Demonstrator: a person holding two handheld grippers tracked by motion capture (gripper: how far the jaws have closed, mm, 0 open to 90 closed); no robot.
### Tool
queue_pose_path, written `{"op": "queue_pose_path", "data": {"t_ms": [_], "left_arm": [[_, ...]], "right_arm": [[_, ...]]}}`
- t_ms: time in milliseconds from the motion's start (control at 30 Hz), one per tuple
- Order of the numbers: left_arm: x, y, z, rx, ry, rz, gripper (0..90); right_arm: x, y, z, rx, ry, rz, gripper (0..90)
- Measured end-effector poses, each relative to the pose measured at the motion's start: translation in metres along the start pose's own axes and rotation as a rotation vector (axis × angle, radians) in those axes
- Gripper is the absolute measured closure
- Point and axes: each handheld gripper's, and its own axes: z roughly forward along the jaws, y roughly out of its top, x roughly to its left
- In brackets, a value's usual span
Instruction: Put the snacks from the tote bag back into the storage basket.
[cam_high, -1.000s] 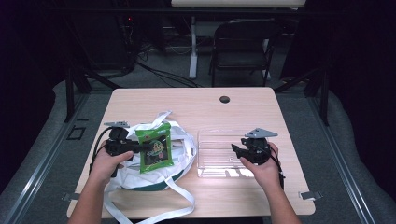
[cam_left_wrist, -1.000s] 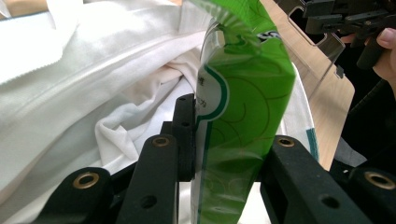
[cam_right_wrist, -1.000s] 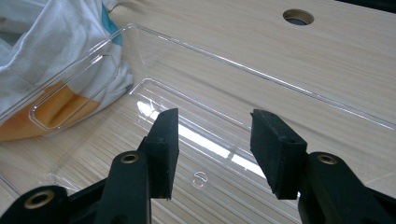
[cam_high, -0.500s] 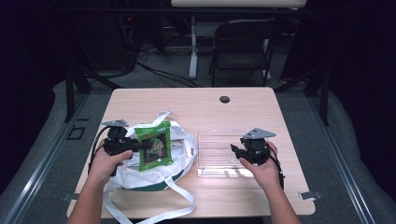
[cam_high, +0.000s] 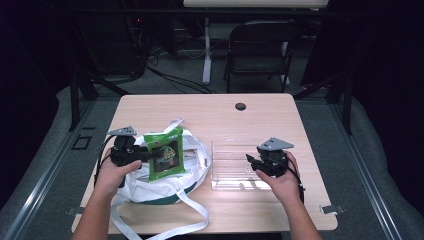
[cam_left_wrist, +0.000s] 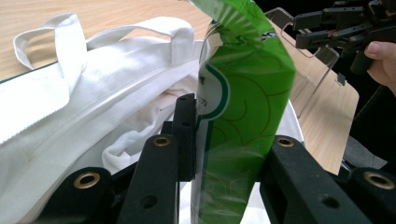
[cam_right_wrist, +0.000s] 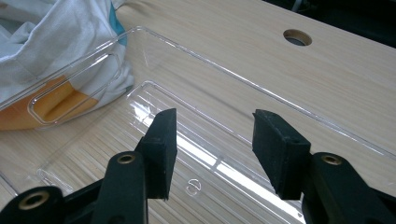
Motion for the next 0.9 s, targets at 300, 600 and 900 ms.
{"op": "queue_pose_path", "data": {"t_ms": [300,600,900], "left_arm": [[-0.005,0.004,-0.004,-0.049,-0.012,0.022,74.2],[-0.01,0.008,-0.005,-0.081,-0.025,0.054,74.3],[-0.017,0.014,-0.002,-0.099,-0.051,0.083,74.3]], "right_arm": [[0.001,0.0,-0.001,-0.01,0.011,-0.006,50.7],[-0.001,-0.002,-0.003,-0.007,0.014,0.002,51.2],[-0.001,-0.006,-0.007,-0.02,0.017,-0.004,57.5]]}}
